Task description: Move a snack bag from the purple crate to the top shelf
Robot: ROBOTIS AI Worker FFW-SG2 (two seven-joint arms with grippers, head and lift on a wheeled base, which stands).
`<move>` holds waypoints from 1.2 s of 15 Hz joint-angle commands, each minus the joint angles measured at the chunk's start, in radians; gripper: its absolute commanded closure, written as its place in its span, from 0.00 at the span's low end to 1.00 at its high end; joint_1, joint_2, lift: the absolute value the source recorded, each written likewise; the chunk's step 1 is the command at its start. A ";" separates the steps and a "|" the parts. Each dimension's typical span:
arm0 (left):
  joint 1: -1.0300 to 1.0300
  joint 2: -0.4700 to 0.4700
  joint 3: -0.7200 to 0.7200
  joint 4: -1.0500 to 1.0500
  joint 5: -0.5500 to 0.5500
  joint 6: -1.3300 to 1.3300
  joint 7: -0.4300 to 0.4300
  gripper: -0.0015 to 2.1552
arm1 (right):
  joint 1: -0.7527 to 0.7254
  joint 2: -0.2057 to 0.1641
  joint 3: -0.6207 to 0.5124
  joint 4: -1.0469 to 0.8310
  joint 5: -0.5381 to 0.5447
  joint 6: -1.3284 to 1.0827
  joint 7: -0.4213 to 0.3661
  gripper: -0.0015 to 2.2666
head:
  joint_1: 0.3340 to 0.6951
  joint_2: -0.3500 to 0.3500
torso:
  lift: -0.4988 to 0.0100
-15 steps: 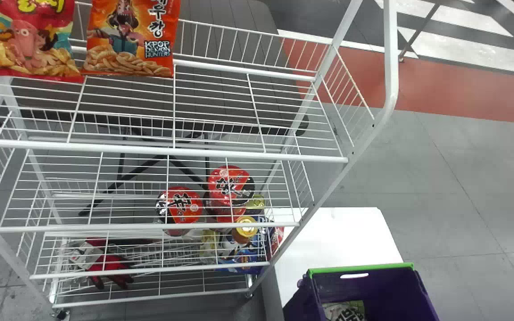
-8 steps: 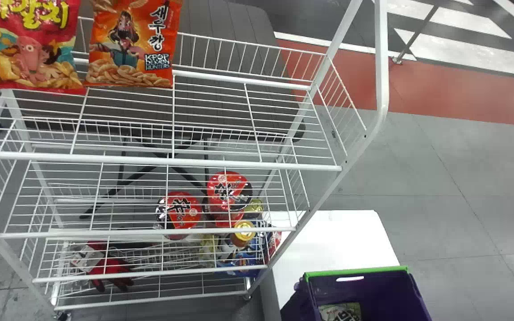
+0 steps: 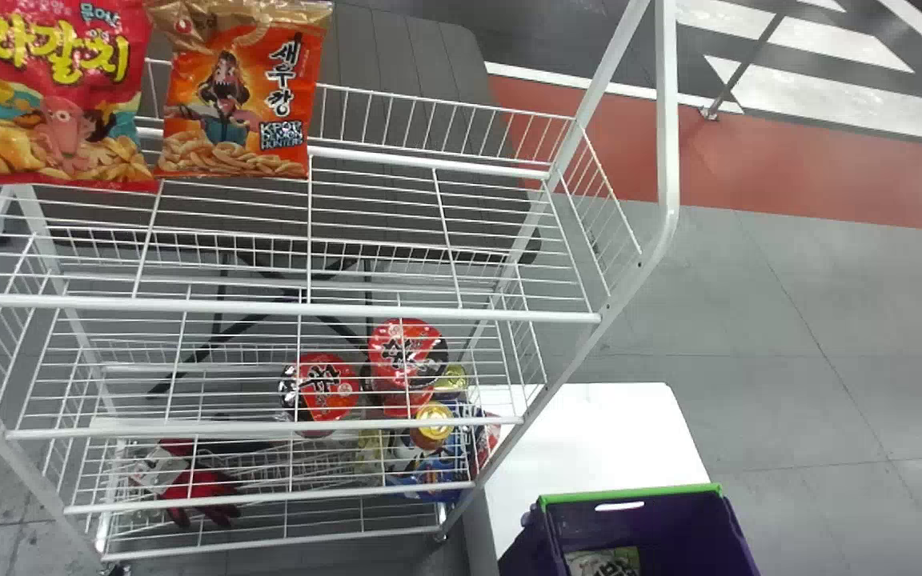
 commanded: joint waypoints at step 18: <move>0.009 -0.005 0.000 -0.010 -0.005 -0.006 0.000 0.03 | -0.012 -0.002 -0.012 0.021 0.003 -0.060 -0.003 0.90 | 1.00 0.00 | 1.00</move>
